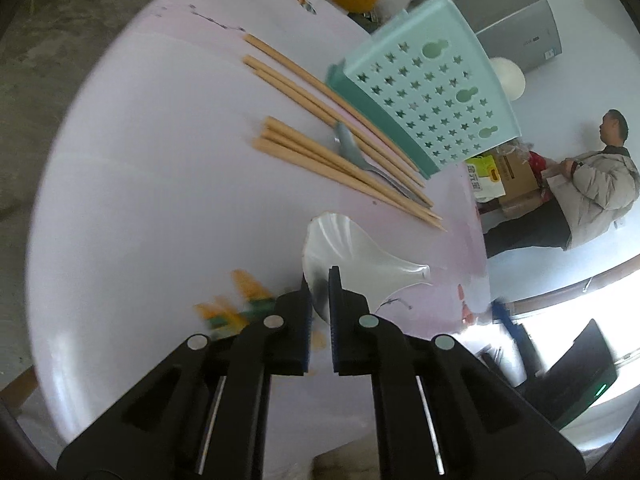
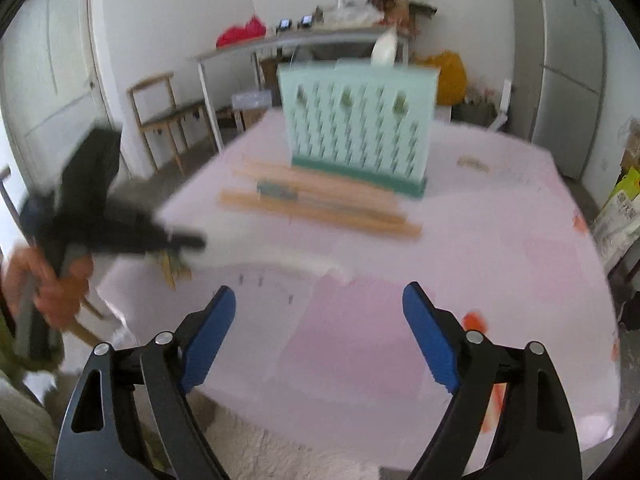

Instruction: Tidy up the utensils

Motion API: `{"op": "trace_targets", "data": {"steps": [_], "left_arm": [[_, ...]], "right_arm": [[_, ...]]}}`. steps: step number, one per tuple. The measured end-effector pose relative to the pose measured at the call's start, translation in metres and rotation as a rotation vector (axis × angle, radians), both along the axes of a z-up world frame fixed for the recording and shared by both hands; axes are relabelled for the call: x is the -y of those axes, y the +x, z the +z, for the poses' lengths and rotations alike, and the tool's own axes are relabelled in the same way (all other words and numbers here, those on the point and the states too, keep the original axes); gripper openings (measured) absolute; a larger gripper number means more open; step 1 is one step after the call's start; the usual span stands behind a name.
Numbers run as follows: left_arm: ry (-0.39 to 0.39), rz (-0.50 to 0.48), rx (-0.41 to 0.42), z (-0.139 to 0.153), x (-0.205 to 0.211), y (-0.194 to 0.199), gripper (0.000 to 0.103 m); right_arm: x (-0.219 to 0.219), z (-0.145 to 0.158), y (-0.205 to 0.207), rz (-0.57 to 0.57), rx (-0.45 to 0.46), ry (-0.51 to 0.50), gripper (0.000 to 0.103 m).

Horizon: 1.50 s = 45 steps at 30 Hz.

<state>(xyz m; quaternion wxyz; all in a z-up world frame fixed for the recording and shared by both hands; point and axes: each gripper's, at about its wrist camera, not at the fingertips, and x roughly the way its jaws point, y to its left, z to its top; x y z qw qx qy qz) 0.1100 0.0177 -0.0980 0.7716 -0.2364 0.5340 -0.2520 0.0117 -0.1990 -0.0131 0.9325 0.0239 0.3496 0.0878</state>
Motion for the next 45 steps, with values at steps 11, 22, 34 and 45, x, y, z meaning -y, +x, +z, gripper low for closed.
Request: {"op": "trace_targets", "data": {"steps": [11,22,34,45], "left_arm": [[0.075,0.001,0.095,0.006,-0.023,-0.024,0.007],[0.067,-0.032,0.153,0.004,-0.034,-0.037,0.008],[0.045,-0.042,0.170,0.002,-0.036,-0.039,0.008],[0.039,-0.039,0.180,0.001,-0.038,-0.041,0.008]], "right_arm": [[-0.031,0.012,0.107,0.081,-0.045,-0.001,0.030],[-0.058,-0.043,0.163,0.125,-0.240,-0.046,0.010],[-0.090,-0.026,0.151,0.223,-0.177,-0.140,0.027],[-0.126,-0.040,0.171,0.297,-0.174,-0.284,0.031]]}}
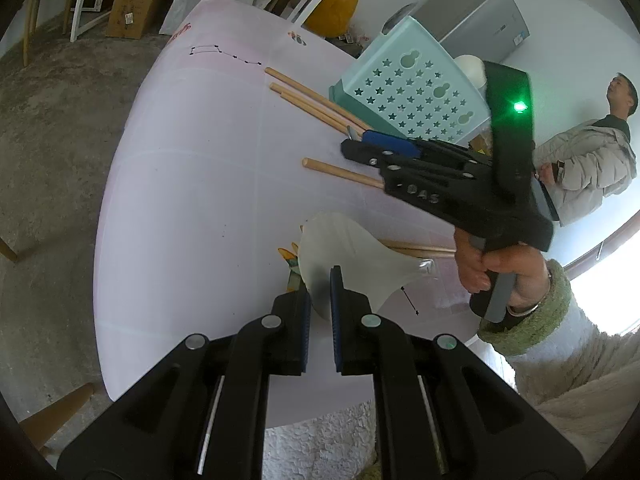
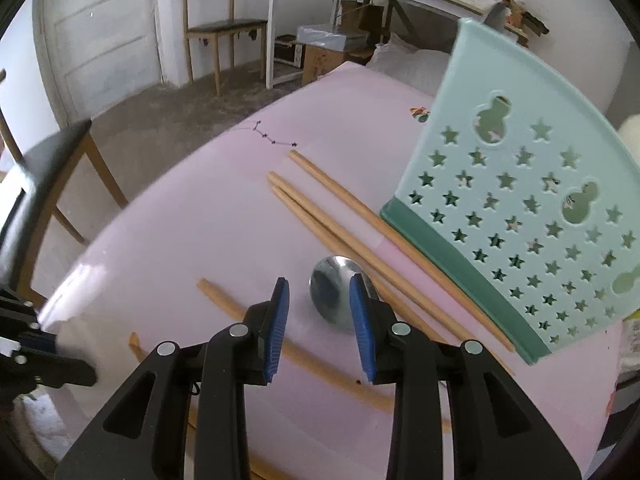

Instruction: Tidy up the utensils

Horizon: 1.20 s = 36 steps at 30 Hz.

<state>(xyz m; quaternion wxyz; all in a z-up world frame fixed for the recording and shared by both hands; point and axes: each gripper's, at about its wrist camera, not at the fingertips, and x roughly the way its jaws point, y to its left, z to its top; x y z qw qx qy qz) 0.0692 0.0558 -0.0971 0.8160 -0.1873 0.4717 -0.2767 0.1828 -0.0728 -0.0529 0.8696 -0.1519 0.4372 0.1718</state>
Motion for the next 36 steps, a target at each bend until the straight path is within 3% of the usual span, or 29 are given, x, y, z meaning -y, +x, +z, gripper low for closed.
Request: {"op": "trace_targets", "data": {"steps": [3,5,7,11,26,36], "left_arm": [[-0.002,-0.001,-0.001,0.000,-0.001,-0.001,0.008],[-0.003,-0.001,0.000,0.000,0.000,-0.001,0.008],[-0.003,-0.001,0.000,0.000,0.000,-0.001,0.008],[-0.003,-0.001,0.000,0.000,-0.001,-0.001,0.008],[-0.003,0.008,-0.001,0.001,-0.002,-0.001,0.008],[0.001,0.012,0.001,0.001,-0.001,-0.001,0.008]], "right_arm": [[-0.004,-0.002,0.000,0.007,0.022,-0.017,0.029],[-0.004,-0.003,-0.003,0.012,0.030,-0.031,0.016],[-0.007,-0.004,-0.004,0.012,0.053,-0.062,0.011],[-0.006,-0.001,-0.009,0.023,0.086,-0.068,0.006],[0.022,0.052,-0.059,0.030,0.145,0.087,0.003],[0.010,0.029,-0.077,0.126,0.090,-0.007,0.003]]}}
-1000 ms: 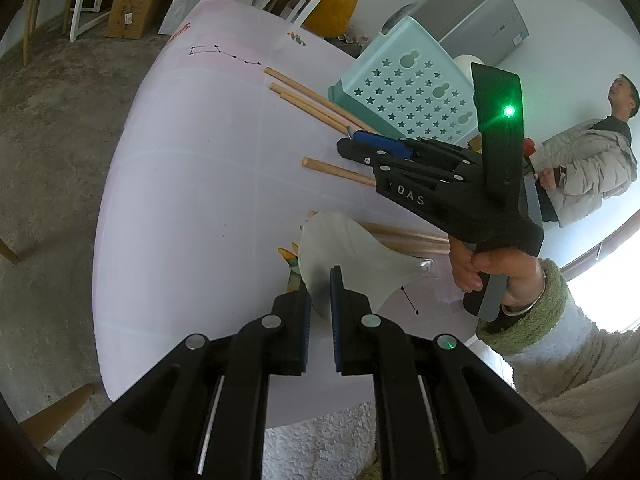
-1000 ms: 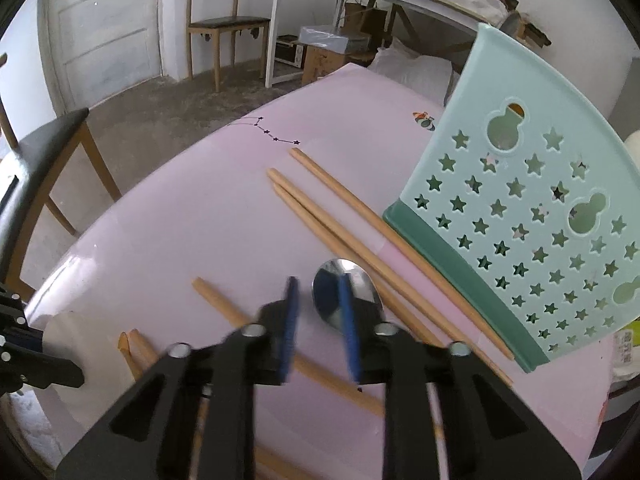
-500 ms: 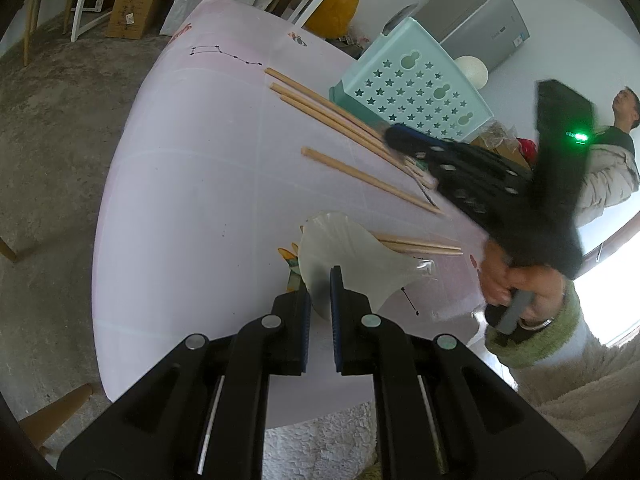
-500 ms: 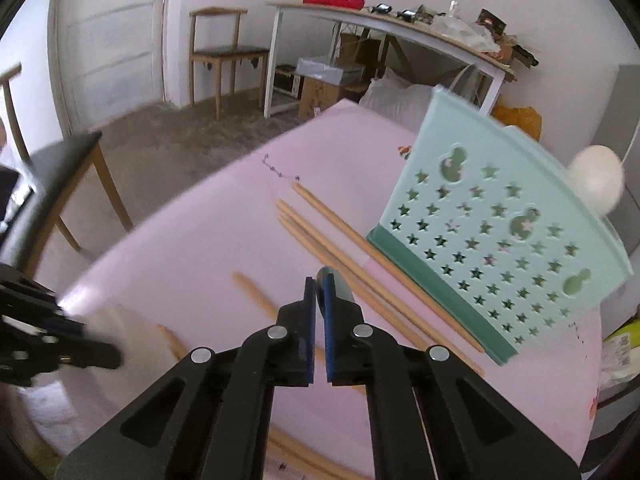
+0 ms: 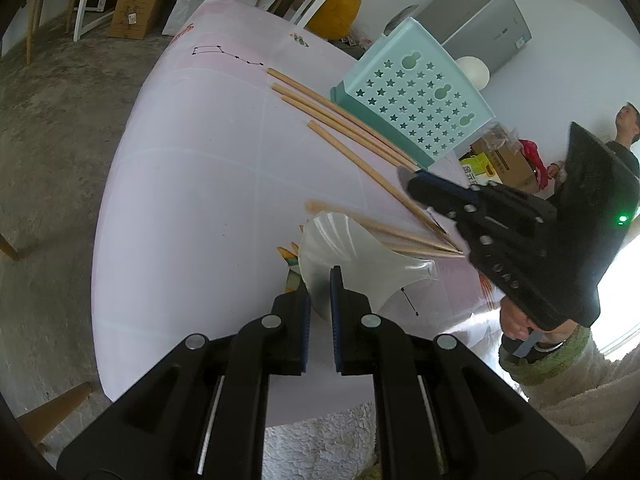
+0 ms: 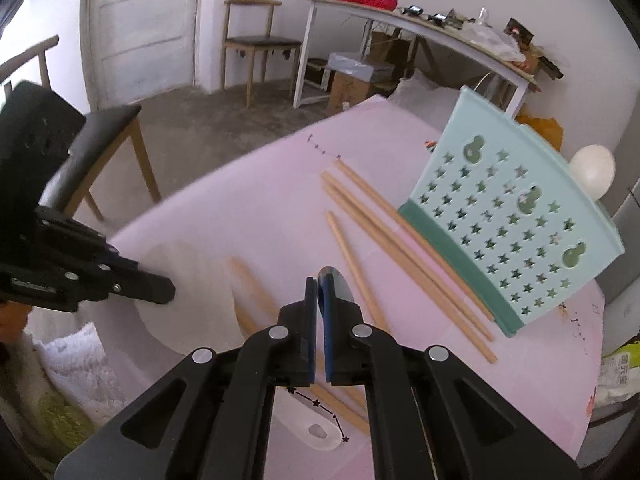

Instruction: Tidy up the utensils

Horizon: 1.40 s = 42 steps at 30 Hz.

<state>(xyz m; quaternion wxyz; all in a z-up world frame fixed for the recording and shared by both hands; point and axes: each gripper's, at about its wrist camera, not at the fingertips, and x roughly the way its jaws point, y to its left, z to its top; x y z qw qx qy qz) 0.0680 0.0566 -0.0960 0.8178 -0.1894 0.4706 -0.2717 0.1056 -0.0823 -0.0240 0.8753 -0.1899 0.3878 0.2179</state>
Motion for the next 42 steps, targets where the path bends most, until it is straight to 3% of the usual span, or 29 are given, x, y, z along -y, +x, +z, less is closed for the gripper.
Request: {"op": "trace_targets", "data": {"steps": [10,24,31,37,42], "left_arm": [[-0.002,0.000,-0.001,0.000,0.000,-0.001,0.008],[-0.004,0.003,0.000,0.000,0.001,-0.001,0.008],[-0.016,0.006,0.014,0.002,0.002,-0.002,0.007],[-0.036,-0.001,0.075,0.017,0.002,-0.010,0.004],[-0.024,-0.015,0.098,0.024,0.008,-0.013,0.003]], "right_arm": [[0.004,-0.019,0.022,-0.022,-0.068,-0.022,0.005],[0.003,-0.024,0.029,-0.046,-0.058,-0.038,0.006],[0.010,-0.006,0.020,-0.069,0.012,-0.002,0.002],[0.028,0.022,0.011,-0.120,0.092,0.056,0.001],[0.044,0.035,0.007,-0.132,0.076,0.132,0.001]]}}
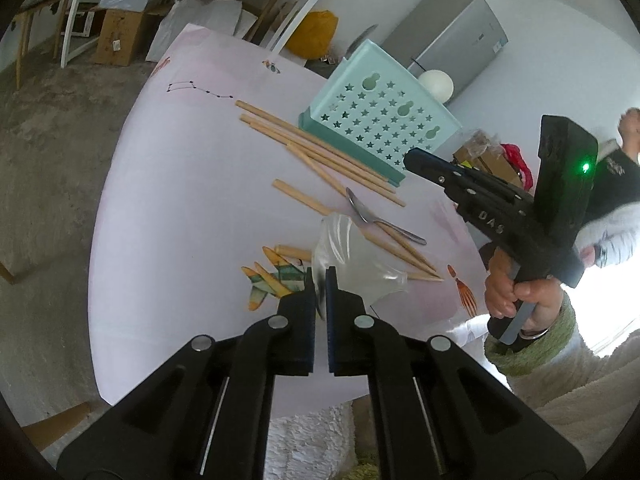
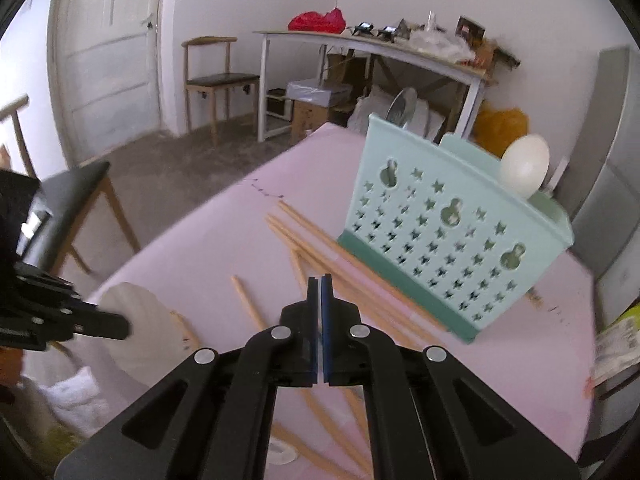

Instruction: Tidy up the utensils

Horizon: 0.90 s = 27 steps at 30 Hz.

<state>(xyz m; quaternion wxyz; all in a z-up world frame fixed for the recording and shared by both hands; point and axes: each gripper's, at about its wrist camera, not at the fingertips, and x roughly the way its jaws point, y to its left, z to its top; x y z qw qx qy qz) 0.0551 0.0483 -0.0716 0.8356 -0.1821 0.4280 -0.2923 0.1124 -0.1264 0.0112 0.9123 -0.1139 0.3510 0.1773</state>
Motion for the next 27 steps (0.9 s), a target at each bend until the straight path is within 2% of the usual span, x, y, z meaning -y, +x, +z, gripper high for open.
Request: {"op": "trace_targets", "data": {"steps": [4,6,8,15,27], "left_arm": [[0.015,0.001,-0.021,-0.004,0.003,0.000,0.004],[0.022,0.005,-0.028,-0.006,0.003,-0.001,0.004],[0.026,0.008,-0.037,-0.008,0.003,0.000,0.004],[0.039,0.008,-0.066,-0.015,0.006,0.005,0.006],[0.027,0.005,-0.086,-0.022,0.005,0.007,0.006]], "right_arm": [[0.010,-0.008,0.001,0.019,-0.089,0.075,0.005],[0.011,-0.017,0.002,0.027,-0.126,0.064,0.014],[0.013,-0.028,0.002,0.025,-0.153,0.053,0.028],[0.011,-0.054,0.015,0.031,-0.248,0.070,0.036],[-0.004,-0.067,0.042,0.027,-0.306,0.103,0.042]]}}
